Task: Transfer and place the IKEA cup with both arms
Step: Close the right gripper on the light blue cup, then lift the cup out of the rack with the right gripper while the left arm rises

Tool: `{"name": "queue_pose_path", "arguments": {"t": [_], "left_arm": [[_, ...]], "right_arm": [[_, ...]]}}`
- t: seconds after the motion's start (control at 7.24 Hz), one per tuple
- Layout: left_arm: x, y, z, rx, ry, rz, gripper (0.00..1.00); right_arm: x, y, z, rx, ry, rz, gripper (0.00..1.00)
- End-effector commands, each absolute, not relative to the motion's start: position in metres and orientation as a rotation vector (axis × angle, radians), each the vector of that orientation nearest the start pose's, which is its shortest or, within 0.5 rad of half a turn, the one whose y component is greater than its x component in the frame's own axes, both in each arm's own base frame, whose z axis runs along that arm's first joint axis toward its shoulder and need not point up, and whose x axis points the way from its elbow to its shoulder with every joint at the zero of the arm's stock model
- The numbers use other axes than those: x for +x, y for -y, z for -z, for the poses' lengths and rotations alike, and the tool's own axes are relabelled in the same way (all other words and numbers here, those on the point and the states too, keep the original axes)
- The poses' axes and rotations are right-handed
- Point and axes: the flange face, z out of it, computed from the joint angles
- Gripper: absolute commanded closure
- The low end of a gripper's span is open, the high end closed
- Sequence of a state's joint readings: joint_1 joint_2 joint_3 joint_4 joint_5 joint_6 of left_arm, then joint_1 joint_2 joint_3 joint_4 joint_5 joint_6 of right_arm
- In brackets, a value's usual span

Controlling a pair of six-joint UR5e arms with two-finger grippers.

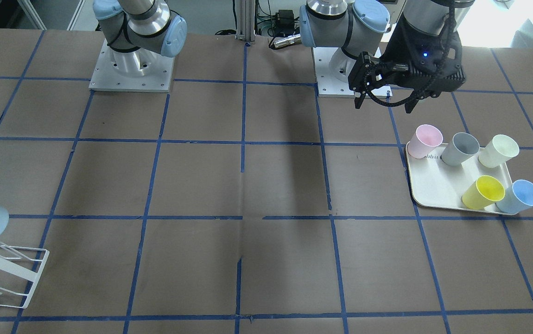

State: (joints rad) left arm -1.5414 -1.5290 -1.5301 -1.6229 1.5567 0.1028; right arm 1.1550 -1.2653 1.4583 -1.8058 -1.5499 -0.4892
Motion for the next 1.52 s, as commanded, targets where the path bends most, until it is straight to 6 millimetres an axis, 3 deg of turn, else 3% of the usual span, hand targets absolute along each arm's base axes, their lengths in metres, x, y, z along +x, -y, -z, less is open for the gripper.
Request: {"name": "queue_pose_path", "arguments": {"t": [0.0,0.28,0.41,0.83,0.97,1.24,1.38], "left_arm": [[-0.119,0.480,-0.524,0.114,-3.152,0.052,0.00],[-0.108,0.481,-0.525,0.068,-3.194,0.054,0.00],[-0.095,0.484,-0.522,-0.011,-3.310,0.040,0.00],[-0.023,0.480,-0.498,-0.088,-3.629,-0.108,0.00],[-0.015,0.478,-0.480,-0.106,-3.745,-0.128,0.00],[-0.035,0.473,-0.428,-0.216,-3.934,-0.238,0.00],[-0.055,0.478,-0.407,-0.378,-4.122,-0.230,0.00]], "right_arm": [[-0.105,0.579,-0.453,-0.125,-3.123,0.047,0.51],[-0.084,0.571,-0.450,-0.118,-2.929,0.011,0.50],[-0.075,0.566,-0.447,-0.096,-2.834,-0.041,0.50],[-0.044,0.558,-0.440,0.008,-2.491,-0.112,0.51],[-0.034,0.555,-0.439,0.001,-2.373,-0.104,0.51],[-0.014,0.550,-0.443,0.011,-2.124,-0.058,0.51],[-0.007,0.549,-0.446,0.027,-2.047,-0.031,0.51]]}}
